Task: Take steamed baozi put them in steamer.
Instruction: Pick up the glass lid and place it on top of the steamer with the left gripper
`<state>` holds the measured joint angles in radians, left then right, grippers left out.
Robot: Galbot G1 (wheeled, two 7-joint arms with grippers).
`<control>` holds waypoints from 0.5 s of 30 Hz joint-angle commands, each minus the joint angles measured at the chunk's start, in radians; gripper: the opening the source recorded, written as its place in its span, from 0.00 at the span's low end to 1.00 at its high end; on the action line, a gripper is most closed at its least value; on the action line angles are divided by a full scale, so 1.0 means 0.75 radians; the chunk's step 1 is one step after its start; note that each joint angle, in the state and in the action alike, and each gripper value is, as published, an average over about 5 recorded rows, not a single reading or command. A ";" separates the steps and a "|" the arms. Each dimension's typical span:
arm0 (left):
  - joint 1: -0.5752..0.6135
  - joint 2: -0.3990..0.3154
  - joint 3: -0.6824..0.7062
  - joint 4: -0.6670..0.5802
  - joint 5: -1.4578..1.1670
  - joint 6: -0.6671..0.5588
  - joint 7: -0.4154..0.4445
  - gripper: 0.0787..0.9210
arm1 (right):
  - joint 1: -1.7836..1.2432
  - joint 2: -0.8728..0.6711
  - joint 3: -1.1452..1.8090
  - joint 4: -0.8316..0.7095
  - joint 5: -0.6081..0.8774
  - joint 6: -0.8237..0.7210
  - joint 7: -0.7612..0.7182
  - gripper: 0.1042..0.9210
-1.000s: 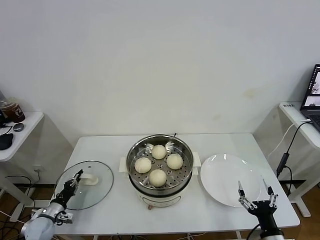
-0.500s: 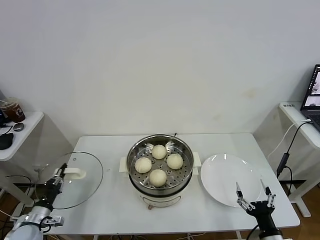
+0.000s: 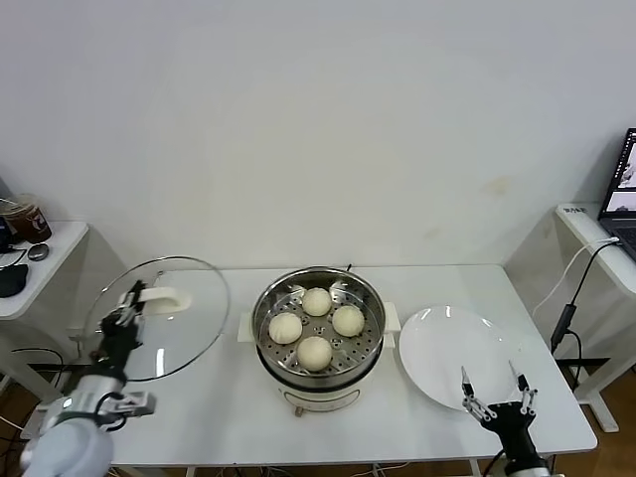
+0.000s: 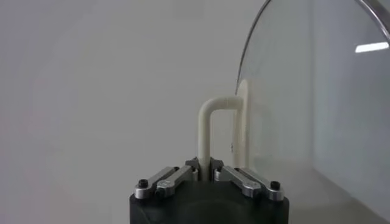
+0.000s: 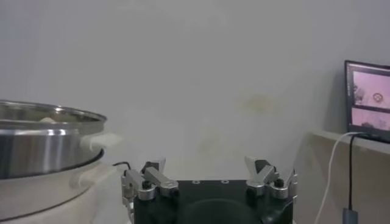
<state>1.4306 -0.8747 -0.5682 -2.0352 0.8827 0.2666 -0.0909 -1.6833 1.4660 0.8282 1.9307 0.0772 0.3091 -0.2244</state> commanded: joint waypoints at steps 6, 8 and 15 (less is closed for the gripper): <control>-0.668 -0.184 0.871 -0.119 0.305 0.563 0.419 0.11 | 0.088 0.037 -0.040 -0.148 -0.248 0.017 0.038 0.88; -0.681 -0.240 0.905 -0.104 0.439 0.565 0.487 0.11 | 0.095 0.041 -0.043 -0.160 -0.261 0.015 0.042 0.88; -0.695 -0.423 0.997 -0.006 0.688 0.560 0.600 0.11 | 0.110 0.039 -0.052 -0.194 -0.267 0.017 0.055 0.88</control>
<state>1.0480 -1.0019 -0.0646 -2.0823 1.0866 0.5812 0.1726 -1.6229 1.4920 0.7971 1.8339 -0.0675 0.3183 -0.1929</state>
